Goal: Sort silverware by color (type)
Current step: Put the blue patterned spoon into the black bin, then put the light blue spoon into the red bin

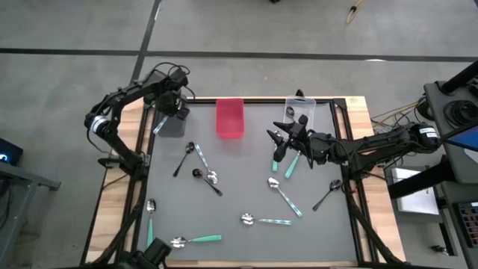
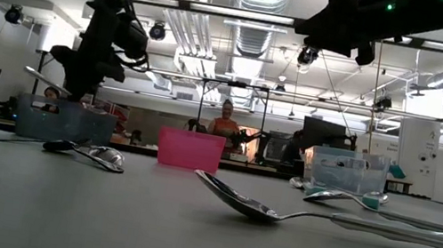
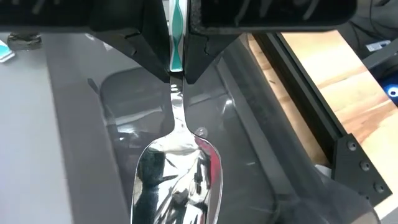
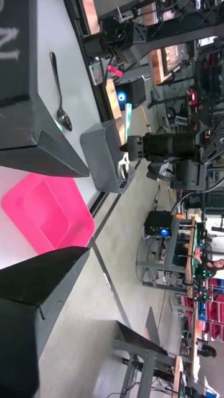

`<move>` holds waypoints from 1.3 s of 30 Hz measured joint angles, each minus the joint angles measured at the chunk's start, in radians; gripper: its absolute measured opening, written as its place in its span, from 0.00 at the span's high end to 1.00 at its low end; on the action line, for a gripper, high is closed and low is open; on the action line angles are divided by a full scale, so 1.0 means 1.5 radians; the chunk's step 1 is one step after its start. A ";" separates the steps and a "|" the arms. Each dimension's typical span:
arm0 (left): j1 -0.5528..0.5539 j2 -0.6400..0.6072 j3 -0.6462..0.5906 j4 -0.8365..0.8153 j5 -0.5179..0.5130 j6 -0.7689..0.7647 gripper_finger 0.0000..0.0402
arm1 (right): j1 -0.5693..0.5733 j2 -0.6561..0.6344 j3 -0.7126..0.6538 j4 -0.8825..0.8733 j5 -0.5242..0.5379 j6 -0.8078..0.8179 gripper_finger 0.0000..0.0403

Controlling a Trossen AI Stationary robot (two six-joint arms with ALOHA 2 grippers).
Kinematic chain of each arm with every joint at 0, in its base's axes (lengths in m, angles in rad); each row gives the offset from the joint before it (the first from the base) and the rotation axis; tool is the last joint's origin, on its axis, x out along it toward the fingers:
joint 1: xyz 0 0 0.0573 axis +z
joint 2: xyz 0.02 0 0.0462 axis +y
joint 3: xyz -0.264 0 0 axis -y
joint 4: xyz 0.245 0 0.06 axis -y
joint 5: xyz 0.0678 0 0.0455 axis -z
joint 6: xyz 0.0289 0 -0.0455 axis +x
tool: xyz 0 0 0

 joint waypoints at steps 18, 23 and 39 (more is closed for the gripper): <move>0.024 0.049 0.000 0.053 0.000 0.020 0.97 | 0.000 0.000 0.000 -0.001 0.000 -0.007 0.54; 0.024 0.054 0.000 0.054 0.000 0.029 0.96 | 0.000 0.000 0.000 -0.001 0.000 -0.017 0.54; 0.024 0.054 0.000 0.060 -0.006 0.032 0.92 | 0.000 0.000 0.000 -0.001 0.000 -0.021 0.54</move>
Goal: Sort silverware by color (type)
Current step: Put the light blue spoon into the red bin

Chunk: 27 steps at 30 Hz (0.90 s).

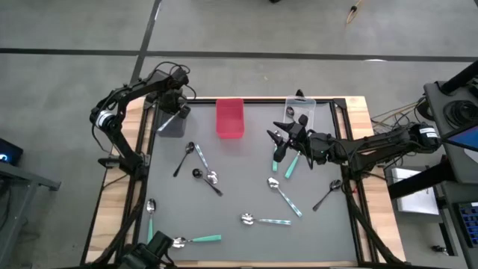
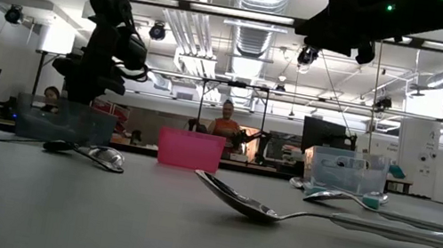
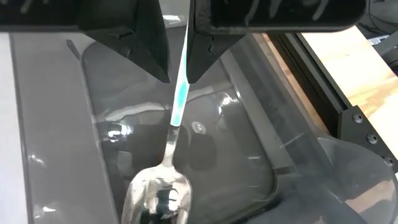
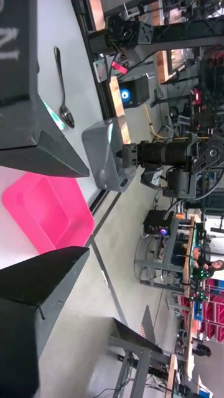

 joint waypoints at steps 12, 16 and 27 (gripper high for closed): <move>-0.027 -0.063 0.001 -0.015 -0.001 -0.029 0.92 | 0.000 0.000 0.000 -0.004 0.000 -0.002 0.54; -0.098 -0.140 -0.016 0.033 -0.002 -0.056 0.92 | 0.000 0.000 0.000 -0.005 0.000 0.019 0.54; -0.475 -0.342 -0.170 0.363 -0.006 -0.091 0.91 | 0.000 0.009 0.000 -0.076 -0.002 0.154 0.54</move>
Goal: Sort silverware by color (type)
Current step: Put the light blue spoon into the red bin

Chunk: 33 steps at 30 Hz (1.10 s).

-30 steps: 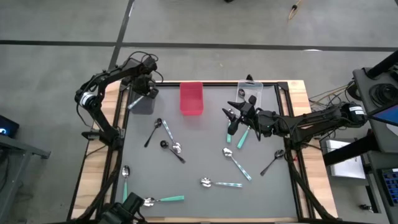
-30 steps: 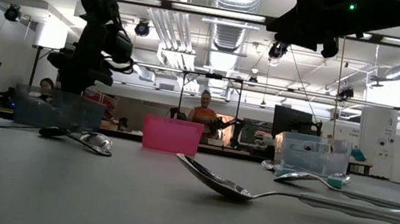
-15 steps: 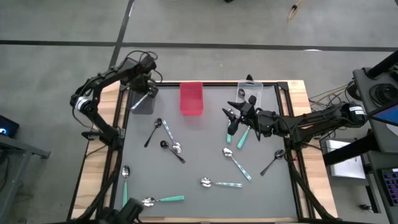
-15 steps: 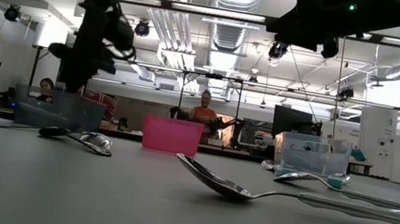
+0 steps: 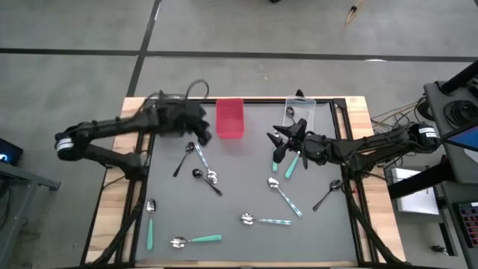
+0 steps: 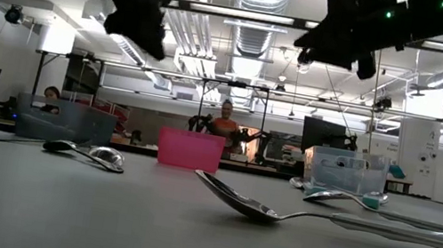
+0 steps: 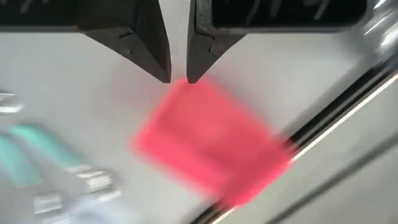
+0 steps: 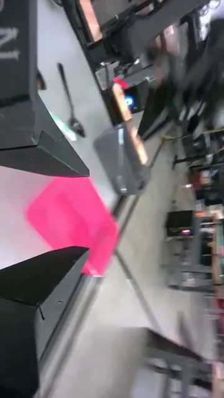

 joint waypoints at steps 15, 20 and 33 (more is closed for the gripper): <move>-0.282 -0.051 -0.170 0.332 -0.081 0.153 0.91 | 0.000 0.022 0.022 -0.183 -0.119 0.299 0.54; -0.280 -0.051 -0.157 0.323 -0.081 0.250 0.91 | 0.000 0.029 0.079 -0.217 -0.125 0.324 0.54; -0.280 -0.076 -0.137 0.301 -0.081 0.351 0.91 | -0.004 0.204 0.305 -0.493 -0.126 0.390 0.54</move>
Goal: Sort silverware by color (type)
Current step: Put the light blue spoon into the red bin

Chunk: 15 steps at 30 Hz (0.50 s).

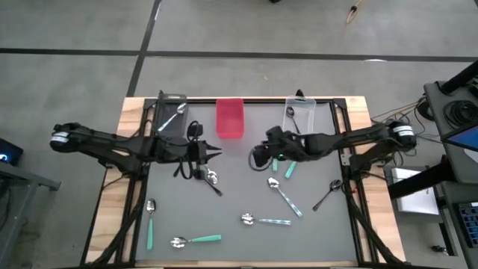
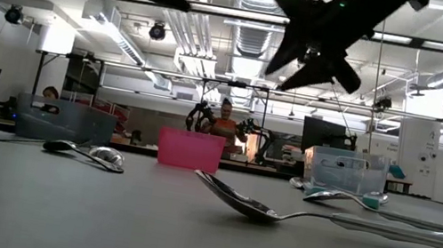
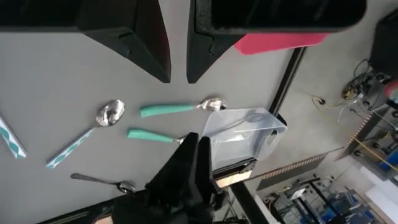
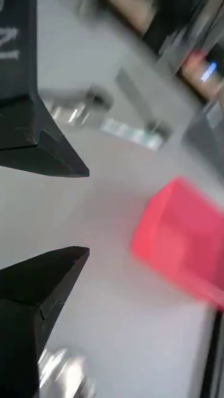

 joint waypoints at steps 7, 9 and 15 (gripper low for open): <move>-0.001 -0.026 -0.004 -0.101 0.007 -0.009 0.92 | -0.003 0.118 0.163 -0.350 -0.024 0.110 0.54; -0.001 -0.038 -0.015 -0.123 0.021 -0.008 0.92 | -0.005 0.149 0.190 -0.423 -0.063 0.141 0.54; -0.001 -0.102 -0.078 -0.050 0.023 0.034 0.92 | -0.014 0.206 0.206 -0.474 -0.119 0.178 0.54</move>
